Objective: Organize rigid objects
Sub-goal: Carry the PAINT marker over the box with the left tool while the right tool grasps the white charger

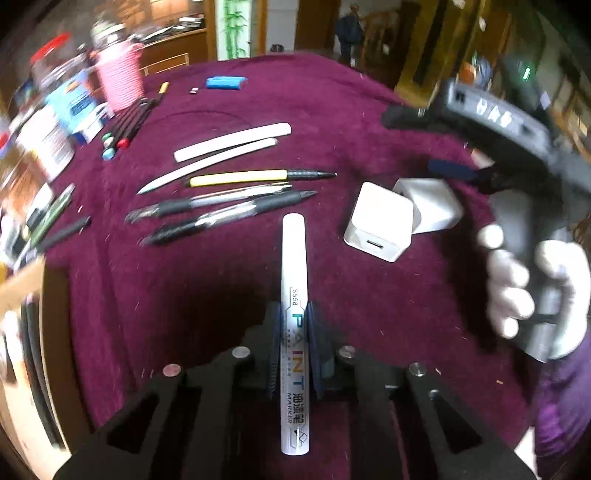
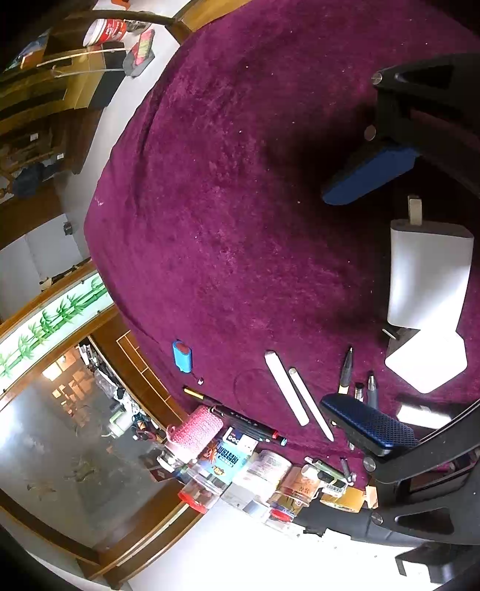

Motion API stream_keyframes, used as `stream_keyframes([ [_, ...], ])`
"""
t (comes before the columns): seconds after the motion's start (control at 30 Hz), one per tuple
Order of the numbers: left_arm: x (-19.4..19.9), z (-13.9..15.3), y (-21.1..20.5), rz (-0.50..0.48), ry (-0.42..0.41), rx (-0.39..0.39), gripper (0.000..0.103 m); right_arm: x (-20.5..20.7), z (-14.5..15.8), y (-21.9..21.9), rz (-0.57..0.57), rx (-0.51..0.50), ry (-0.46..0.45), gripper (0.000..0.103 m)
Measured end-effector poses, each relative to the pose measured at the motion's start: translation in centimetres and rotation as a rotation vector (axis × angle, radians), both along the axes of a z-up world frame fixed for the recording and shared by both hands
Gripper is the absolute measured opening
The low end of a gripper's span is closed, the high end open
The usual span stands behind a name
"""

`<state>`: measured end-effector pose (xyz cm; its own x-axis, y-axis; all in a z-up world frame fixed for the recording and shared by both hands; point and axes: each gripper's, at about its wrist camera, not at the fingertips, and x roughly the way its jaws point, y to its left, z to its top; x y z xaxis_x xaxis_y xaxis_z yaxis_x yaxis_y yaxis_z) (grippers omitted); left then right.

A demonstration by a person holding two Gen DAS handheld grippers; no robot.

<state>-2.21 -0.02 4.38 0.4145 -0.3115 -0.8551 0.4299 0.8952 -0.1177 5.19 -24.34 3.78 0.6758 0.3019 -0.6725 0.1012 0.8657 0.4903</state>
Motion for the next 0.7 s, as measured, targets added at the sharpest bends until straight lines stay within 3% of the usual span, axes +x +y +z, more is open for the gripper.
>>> stream_keyframes([
  [0.23,-4.1,3.4,5.2,0.07,-0.047,-0.227,0.014,-1.1,1.3,1.0,0.052,-0.042,-0.055,0.102],
  [0.33,-6.6,5.5,7.7,0.077,-0.097,-0.297,0.014,-2.6,2.7,1.3,0.105,0.011,-0.057,0.102],
  [0.53,-10.6,8.2,13.3,0.102,-0.184,-0.393,0.014,-5.6,3.4,2.4,0.164,-0.063,0.025,0.102],
  [0.63,-11.5,8.3,15.9,0.144,-0.198,-0.416,0.014,-6.5,2.3,3.7,0.273,0.066,0.072,0.103],
  [0.7,-12.1,8.1,17.9,0.187,-0.205,-0.429,0.014,-6.3,1.1,5.1,0.315,0.097,0.114,0.103],
])
